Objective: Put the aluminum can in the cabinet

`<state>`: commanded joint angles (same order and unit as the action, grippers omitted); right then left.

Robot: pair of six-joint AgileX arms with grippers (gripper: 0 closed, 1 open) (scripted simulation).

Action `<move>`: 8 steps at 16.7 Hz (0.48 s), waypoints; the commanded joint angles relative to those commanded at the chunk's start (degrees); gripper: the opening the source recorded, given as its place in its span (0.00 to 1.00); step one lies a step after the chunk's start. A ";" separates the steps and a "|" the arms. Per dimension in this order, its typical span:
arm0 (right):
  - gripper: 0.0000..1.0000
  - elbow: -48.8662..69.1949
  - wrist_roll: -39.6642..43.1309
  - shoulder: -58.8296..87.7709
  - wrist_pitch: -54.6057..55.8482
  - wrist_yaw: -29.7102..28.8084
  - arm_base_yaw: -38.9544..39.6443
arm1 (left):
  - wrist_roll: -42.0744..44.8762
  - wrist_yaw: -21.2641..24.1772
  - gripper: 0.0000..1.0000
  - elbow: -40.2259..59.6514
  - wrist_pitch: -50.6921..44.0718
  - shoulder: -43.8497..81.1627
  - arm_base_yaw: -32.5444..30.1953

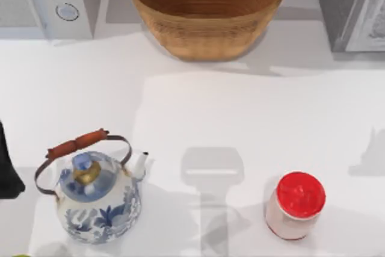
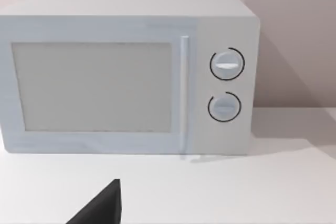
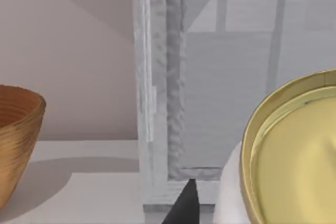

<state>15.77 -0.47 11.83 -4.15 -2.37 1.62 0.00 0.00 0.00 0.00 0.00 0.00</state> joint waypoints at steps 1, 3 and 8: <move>0.00 4.26 0.01 3.34 -0.84 -0.41 0.41 | 0.00 0.00 1.00 0.00 0.00 0.00 0.00; 0.00 13.64 0.00 10.62 -2.50 -1.25 1.15 | 0.00 0.00 1.00 0.00 0.00 0.00 0.00; 0.00 32.61 -0.01 24.23 -7.16 -3.40 2.81 | 0.00 0.00 1.00 0.00 0.00 0.00 0.00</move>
<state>48.38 -0.48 36.06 -11.31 -5.78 4.43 0.00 0.00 0.00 0.00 0.00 0.00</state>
